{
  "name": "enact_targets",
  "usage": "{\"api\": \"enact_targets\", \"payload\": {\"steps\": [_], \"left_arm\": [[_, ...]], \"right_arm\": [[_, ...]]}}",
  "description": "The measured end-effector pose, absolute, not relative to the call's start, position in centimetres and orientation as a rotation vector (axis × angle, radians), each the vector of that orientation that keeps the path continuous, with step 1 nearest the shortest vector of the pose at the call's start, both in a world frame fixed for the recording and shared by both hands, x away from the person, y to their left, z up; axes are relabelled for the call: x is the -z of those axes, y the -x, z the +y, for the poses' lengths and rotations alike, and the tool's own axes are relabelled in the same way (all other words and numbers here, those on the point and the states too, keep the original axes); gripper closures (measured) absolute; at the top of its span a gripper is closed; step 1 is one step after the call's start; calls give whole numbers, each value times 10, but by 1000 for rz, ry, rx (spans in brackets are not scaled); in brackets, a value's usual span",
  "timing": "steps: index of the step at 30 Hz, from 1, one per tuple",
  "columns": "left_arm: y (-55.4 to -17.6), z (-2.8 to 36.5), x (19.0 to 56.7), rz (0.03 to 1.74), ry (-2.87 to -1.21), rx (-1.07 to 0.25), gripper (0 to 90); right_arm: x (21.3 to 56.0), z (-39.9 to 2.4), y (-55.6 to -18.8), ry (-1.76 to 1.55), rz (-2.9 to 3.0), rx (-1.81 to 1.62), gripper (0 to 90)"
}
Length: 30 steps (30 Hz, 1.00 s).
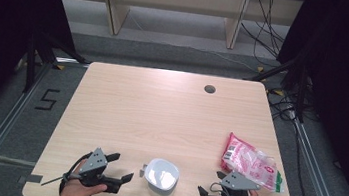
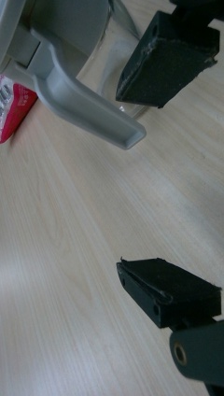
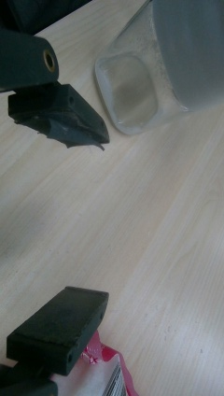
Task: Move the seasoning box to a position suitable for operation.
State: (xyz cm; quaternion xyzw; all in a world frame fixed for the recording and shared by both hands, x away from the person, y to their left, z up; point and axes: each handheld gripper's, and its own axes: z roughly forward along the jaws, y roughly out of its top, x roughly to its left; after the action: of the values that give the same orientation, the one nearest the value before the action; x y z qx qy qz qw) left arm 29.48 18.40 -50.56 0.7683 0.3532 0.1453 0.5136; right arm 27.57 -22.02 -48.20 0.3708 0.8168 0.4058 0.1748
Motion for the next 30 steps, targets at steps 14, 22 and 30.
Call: {"api": "enact_targets", "payload": {"steps": [14, 22, 30], "left_arm": [[-296, 173, 506, 759, -1866, -320, 289], [-301, 160, 505, 715, -1899, -268, 385], [-312, 142, 499, 600, -1916, -264, 489]], "right_arm": [[482, -221, -278, -1024, 2310, -1154, 209], [482, -220, -278, -1019, 2313, -1155, 208], [482, -219, -279, -1017, 2326, -1150, 206]]}}
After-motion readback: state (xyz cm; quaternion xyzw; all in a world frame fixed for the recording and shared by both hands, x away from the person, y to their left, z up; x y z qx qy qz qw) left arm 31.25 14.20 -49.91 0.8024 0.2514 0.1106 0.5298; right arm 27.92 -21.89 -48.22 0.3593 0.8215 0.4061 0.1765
